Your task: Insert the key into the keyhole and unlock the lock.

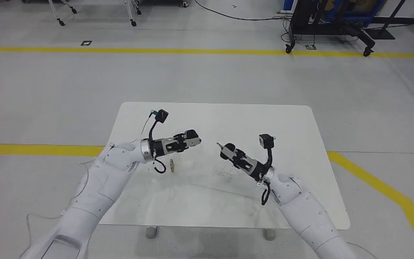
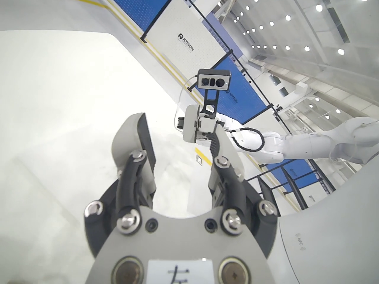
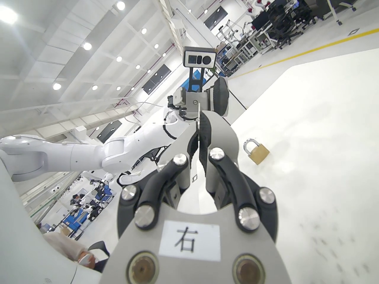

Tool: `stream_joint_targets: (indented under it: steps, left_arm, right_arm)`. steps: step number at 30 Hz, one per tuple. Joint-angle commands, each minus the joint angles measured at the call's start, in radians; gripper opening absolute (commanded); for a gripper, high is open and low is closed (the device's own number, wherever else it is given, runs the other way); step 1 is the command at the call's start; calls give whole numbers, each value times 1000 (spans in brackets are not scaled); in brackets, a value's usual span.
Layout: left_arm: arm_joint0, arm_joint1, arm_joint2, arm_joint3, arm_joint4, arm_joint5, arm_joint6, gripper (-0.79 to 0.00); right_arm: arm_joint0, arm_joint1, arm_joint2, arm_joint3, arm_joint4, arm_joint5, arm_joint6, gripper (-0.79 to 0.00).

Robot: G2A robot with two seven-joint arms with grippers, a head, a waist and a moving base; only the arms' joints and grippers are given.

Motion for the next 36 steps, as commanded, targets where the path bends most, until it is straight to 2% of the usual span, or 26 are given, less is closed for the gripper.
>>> stream_joint_targets:
  steps: [1, 2, 3, 4, 5, 7, 9, 12, 15, 19, 22, 25, 28, 36]
  left_arm:
    - [44, 32, -90, -85, 166, 51, 56, 0]
    - [66, 44, -123, -127, 230, 82, 75, 0]
    - [109, 61, -174, -211, 348, 141, 106, 0]
    - [169, 77, -226, -309, 465, 213, 137, 0]
    - [264, 96, -285, -446, 601, 324, 159, 0]
    - [395, 115, -348, -622, 751, 475, 128, 0]
    - [490, 125, -378, -750, 887, 616, 78, 0]
    - [562, 128, -343, -850, 1038, 747, -8, 0]
    - [558, 121, -276, -847, 1110, 820, -56, 0]
    - [497, 102, -182, -788, 1185, 938, -77, -46]
    - [463, 87, -134, -760, 1183, 981, -74, -132]
    - [432, 74, -100, -720, 1164, 1011, -65, -286]
    - [401, 62, -73, -695, 1152, 1045, -75, -397]
    - [337, 40, -29, -627, 1177, 1109, -99, -434]
  right_arm:
    - [-16, 3, 30, -1, -11, -9, -45, -785]
    - [-18, 3, 33, -1, -10, -13, -54, -785]
    - [-18, 3, 33, -1, -10, -13, -54, -785]
    - [-18, 3, 33, -1, -10, -13, -54, -785]
    - [-18, 3, 33, -1, -10, -13, -54, -785]
    - [-18, 3, 33, -1, -10, -13, -54, -785]
    - [-18, 3, 33, -1, -10, -13, -54, -785]
    - [-18, 3, 33, -1, -10, -13, -54, -785]
    - [-18, 3, 33, -1, -10, -13, -54, -785]
    - [-18, 3, 33, -1, -10, -13, -54, -785]
    - [-18, 3, 33, -1, -10, -13, -54, -785]
    - [-18, 3, 33, -1, -10, -13, -54, -785]
    - [-18, 3, 33, -1, -10, -13, -54, -785]
    - [-18, 3, 33, -1, -10, -13, -54, -785]
